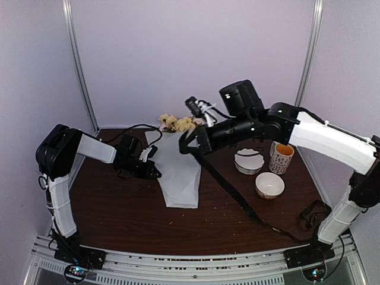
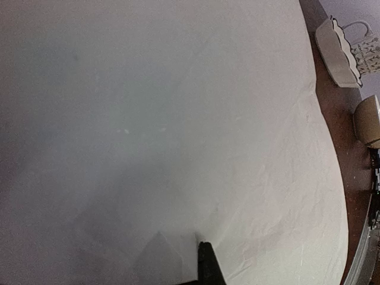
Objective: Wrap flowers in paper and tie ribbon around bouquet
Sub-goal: Place the ribbon at the corner of the board, then pass from the left arm to the right
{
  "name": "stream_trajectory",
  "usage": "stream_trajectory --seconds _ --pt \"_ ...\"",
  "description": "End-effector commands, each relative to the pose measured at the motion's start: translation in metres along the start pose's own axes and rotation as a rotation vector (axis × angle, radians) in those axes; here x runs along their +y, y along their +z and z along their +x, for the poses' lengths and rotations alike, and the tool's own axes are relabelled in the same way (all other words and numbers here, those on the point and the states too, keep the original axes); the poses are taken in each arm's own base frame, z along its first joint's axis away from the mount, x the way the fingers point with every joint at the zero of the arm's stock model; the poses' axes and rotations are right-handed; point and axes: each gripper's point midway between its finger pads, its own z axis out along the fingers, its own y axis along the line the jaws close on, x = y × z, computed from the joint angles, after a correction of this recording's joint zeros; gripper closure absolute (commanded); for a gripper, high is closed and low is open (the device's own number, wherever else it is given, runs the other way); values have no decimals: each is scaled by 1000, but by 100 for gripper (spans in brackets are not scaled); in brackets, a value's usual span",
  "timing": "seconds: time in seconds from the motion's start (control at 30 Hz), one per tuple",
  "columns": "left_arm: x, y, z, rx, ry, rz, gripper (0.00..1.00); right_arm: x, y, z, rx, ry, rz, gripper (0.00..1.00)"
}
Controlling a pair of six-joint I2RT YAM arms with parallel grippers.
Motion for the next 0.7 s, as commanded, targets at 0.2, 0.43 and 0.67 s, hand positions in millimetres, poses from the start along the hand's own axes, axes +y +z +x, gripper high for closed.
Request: stream_trajectory --seconds 0.2,0.43,0.67 --pt "49 7 58 176 -85 -188 100 56 95 77 244 -481 65 1" --pt "51 9 62 183 -89 -189 100 -43 33 -9 -234 -402 692 0" --pt "52 9 63 188 -97 -191 100 -125 88 51 -49 347 199 33"
